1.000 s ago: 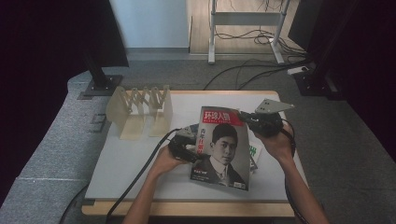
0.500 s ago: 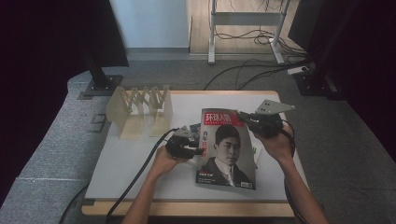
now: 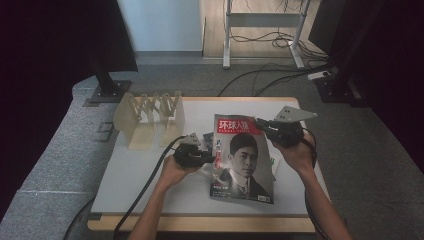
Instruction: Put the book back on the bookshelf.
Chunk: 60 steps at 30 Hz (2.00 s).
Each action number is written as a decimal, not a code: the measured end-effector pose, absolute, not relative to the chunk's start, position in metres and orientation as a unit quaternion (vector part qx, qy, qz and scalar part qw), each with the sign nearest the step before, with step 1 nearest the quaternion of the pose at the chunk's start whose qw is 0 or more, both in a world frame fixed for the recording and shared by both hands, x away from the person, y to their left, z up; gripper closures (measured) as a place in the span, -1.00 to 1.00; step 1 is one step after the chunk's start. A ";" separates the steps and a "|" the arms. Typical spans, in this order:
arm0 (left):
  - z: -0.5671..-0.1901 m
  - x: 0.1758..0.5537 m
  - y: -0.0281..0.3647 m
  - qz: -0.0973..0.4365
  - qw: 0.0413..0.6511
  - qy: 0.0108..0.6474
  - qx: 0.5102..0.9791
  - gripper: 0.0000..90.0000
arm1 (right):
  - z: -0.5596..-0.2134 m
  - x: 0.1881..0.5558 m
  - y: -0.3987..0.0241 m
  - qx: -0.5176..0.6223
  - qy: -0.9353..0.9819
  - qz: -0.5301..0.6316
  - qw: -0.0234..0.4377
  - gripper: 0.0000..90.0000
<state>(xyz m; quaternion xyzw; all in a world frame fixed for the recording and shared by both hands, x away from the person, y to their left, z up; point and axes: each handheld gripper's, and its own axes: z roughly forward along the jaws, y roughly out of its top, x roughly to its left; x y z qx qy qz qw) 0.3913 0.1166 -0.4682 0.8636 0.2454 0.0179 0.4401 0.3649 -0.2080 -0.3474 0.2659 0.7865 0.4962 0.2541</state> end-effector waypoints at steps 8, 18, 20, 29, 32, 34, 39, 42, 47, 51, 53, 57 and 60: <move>-0.458 0.388 0.123 0.012 0.448 0.242 0.861 0.74 | -0.345 0.365 -0.209 0.267 0.784 0.499 0.257 0.88; -0.435 0.376 0.131 0.051 0.503 0.203 0.839 1.00 | -0.344 0.366 -0.202 0.264 0.788 0.484 0.272 0.91; -0.428 0.371 0.127 0.066 0.491 0.204 0.844 1.00 | -0.348 0.370 -0.202 0.289 0.777 0.491 0.267 0.91; -0.443 0.376 0.131 0.061 0.476 0.230 0.847 0.44 | -0.355 0.375 -0.209 0.298 0.773 0.498 0.256 0.93; -0.455 0.380 0.125 0.053 0.461 0.237 0.853 0.16 | -0.350 0.372 -0.205 0.290 0.774 0.499 0.261 0.93; -0.465 0.383 0.119 0.041 0.456 0.243 0.855 0.06 | -0.346 0.370 -0.203 0.285 0.774 0.499 0.263 0.93; -0.474 0.387 0.113 0.027 0.455 0.253 0.853 -0.08 | -0.340 0.366 -0.200 0.276 0.774 0.504 0.265 0.93; -0.480 0.389 0.110 0.014 0.459 0.256 0.851 -0.12 | -0.337 0.365 -0.198 0.271 0.773 0.508 0.266 0.93; -0.487 0.392 0.105 -0.014 0.477 0.249 0.843 -0.06 | -0.337 0.364 -0.196 0.264 0.774 0.511 0.265 0.93; -0.488 0.393 0.105 -0.030 0.489 0.252 0.835 0.10 | -0.336 0.363 -0.196 0.261 0.775 0.512 0.263 0.93; -0.486 0.394 0.108 -0.039 0.502 0.254 0.826 0.29 | -0.336 0.362 -0.197 0.261 0.773 0.515 0.263 0.93; -0.474 0.389 0.108 -0.019 0.509 0.246 0.824 0.58 | -0.336 0.362 -0.200 0.262 0.770 0.520 0.262 0.93; -0.468 0.387 0.111 -0.010 0.511 0.248 0.823 0.65 | -0.336 0.362 -0.200 0.261 0.768 0.522 0.264 0.93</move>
